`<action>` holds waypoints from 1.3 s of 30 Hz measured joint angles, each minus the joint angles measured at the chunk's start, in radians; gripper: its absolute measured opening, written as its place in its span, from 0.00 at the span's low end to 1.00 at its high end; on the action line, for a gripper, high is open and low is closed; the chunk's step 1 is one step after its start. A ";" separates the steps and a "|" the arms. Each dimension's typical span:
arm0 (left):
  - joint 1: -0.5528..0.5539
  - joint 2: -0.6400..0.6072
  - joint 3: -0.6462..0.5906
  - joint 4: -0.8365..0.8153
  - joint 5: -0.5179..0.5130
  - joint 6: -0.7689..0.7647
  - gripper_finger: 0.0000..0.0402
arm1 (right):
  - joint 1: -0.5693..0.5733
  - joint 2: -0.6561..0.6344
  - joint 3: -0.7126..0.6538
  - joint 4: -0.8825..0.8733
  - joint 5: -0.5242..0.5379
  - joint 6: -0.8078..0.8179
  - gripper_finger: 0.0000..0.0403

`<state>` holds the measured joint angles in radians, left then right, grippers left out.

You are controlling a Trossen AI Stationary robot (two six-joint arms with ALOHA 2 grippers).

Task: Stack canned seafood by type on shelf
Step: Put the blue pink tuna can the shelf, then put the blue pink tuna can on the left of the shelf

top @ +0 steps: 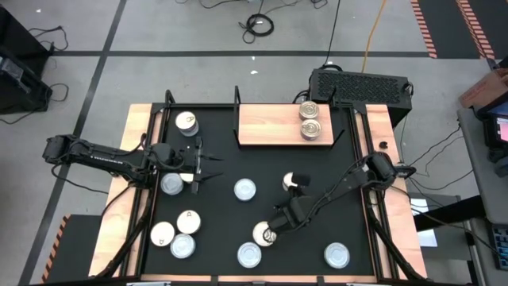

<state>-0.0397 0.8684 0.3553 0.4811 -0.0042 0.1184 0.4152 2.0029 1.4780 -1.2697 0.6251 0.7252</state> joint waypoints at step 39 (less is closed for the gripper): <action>0.027 0.165 0.000 0.079 -0.026 0.047 0.54 | -0.048 0.000 0.018 0.041 -0.106 -0.015 0.65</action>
<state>-0.0132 1.0335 0.3553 0.5598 -0.0300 0.1651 0.3671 2.0029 1.4960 -1.2290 0.5192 0.7101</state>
